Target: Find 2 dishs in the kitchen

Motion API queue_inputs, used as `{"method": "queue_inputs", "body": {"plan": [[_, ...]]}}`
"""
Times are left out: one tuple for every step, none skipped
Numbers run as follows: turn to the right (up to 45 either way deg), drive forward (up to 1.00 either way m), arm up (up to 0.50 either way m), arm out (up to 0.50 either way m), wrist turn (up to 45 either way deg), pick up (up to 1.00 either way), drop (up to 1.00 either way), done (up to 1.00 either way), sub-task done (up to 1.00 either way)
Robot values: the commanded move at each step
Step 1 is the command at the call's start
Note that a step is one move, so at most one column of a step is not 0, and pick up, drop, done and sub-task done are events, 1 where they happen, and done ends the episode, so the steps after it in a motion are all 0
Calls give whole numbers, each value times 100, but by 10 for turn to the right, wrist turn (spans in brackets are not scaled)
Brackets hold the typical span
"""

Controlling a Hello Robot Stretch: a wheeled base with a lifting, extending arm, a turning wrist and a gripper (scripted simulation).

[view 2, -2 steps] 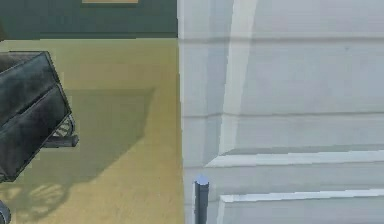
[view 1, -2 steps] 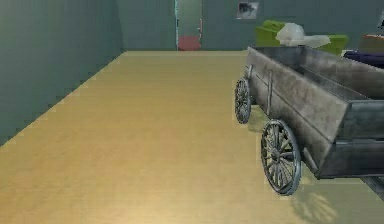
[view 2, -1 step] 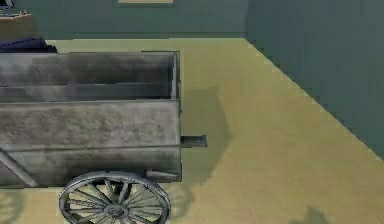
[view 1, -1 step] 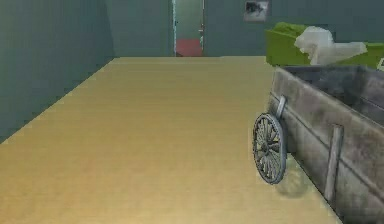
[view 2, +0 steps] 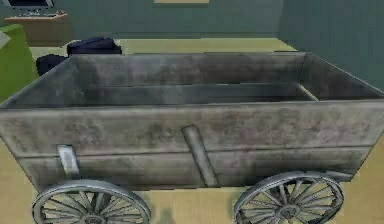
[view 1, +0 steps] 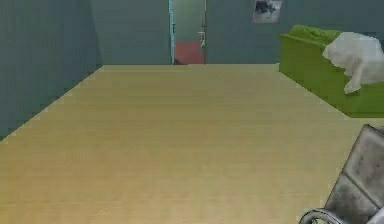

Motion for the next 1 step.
{"method": "queue_inputs", "body": {"plan": [[0,100,0,0,0,0,0,0,0]]}}
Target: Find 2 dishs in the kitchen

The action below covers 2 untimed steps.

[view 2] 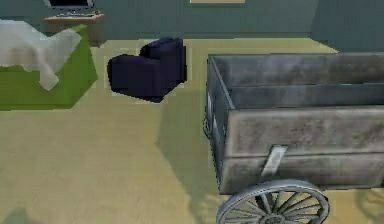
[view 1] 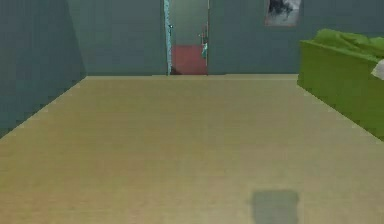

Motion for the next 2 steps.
{"method": "queue_inputs", "body": {"plan": [[0,100,0,0,0,0,0,0,0],[0,100,0,0,0,0,0,0,0]]}}
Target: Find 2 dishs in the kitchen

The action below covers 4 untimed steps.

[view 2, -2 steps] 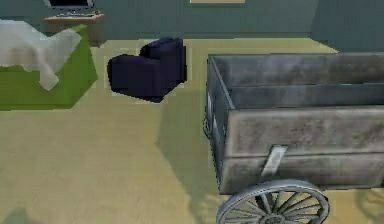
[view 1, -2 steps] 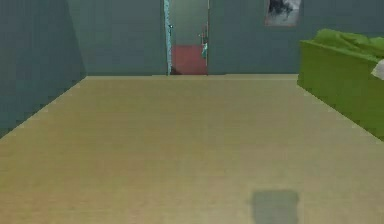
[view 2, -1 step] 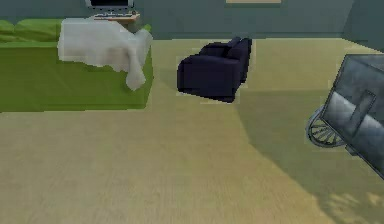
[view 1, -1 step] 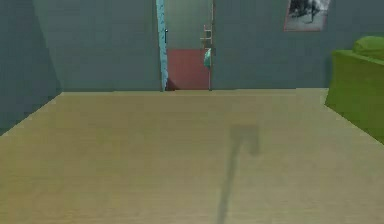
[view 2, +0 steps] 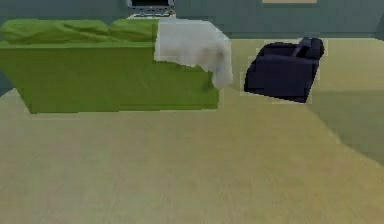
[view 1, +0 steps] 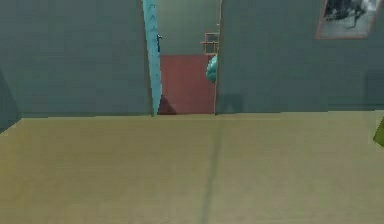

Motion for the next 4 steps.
{"method": "queue_inputs", "body": {"plan": [[0,100,0,0,0,0,0,0,0],[0,100,0,0,0,0,0,0,0],[-60,0,0,0,0,0,0,0,0],[0,80,0,0,0,0,0,0,0]]}}
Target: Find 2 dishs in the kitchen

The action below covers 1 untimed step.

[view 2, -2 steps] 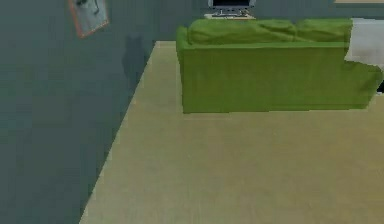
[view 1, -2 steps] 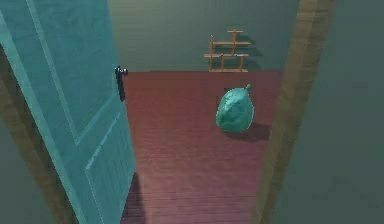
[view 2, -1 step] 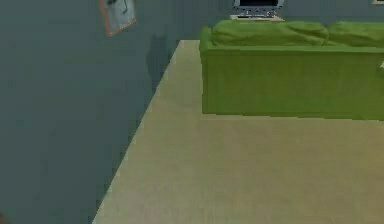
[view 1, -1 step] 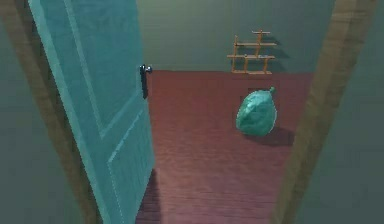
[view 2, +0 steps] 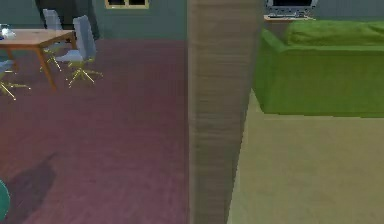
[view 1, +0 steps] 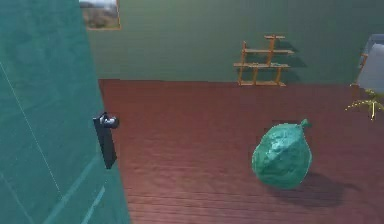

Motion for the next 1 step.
{"method": "queue_inputs", "body": {"plan": [[450,0,0,0,0,0,0,0,0]]}}
